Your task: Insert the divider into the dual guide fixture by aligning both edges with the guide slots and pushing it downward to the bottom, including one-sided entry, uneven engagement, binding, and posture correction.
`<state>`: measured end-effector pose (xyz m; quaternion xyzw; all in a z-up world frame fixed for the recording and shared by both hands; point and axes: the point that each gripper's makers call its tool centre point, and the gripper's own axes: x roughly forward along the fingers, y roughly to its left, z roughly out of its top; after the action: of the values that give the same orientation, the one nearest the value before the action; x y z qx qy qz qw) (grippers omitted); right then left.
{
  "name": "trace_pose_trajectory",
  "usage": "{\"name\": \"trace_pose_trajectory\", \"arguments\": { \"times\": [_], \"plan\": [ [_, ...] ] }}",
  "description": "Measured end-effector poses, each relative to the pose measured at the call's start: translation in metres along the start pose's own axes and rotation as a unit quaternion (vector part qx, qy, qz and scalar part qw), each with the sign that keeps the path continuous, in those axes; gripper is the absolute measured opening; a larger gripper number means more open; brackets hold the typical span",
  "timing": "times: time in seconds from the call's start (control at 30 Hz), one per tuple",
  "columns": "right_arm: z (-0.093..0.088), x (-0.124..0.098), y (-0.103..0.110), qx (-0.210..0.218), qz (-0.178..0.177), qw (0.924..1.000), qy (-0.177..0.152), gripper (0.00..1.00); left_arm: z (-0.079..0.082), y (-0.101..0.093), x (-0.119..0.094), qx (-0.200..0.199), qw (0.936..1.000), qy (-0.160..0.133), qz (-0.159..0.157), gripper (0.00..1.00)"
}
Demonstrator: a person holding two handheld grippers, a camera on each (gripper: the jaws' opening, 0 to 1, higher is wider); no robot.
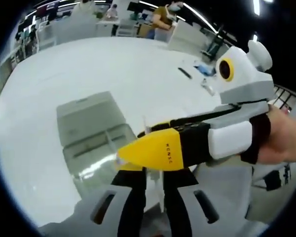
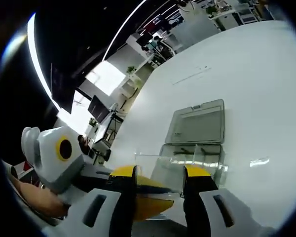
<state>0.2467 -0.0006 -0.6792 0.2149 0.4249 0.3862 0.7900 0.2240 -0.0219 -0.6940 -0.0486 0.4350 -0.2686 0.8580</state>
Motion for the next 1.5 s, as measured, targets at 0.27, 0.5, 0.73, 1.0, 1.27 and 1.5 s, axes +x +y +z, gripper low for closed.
{"name": "trace_pose_trajectory", "arguments": {
  "times": [0.27, 0.5, 0.73, 1.0, 1.27, 1.5],
  "plan": [
    [0.0003, 0.0001, 0.0004, 0.001, -0.004, 1.0000, 0.001, 0.33, -0.0024, 0.0022, 0.0011, -0.002, 0.9999, 0.009, 0.004, 0.07],
    [-0.0006, 0.0006, 0.0009, -0.002, -0.008, 1.0000, 0.000, 0.33, -0.0023, 0.0010, 0.0024, -0.010, 0.9999, 0.010, -0.002, 0.05],
    [-0.0014, 0.0010, 0.0011, 0.001, -0.009, 1.0000, 0.000, 0.33, -0.0038, 0.0033, 0.0024, -0.007, 0.9999, 0.015, 0.000, 0.03],
    [-0.0038, 0.0013, 0.0025, -0.001, -0.009, 1.0000, 0.002, 0.33, -0.0061, 0.0056, 0.0021, -0.008, 0.9998, 0.018, -0.004, 0.03],
    [-0.0033, 0.0014, 0.0024, -0.008, -0.008, 0.9999, 0.003, 0.34, -0.0058, 0.0038, 0.0018, -0.016, 0.9996, 0.018, -0.016, 0.02],
    [-0.0032, 0.0009, 0.0041, -0.006, -0.003, 1.0000, 0.001, 0.34, -0.0051, 0.0044, 0.0006, -0.019, 0.9994, 0.017, -0.024, 0.02]
  ]
}}
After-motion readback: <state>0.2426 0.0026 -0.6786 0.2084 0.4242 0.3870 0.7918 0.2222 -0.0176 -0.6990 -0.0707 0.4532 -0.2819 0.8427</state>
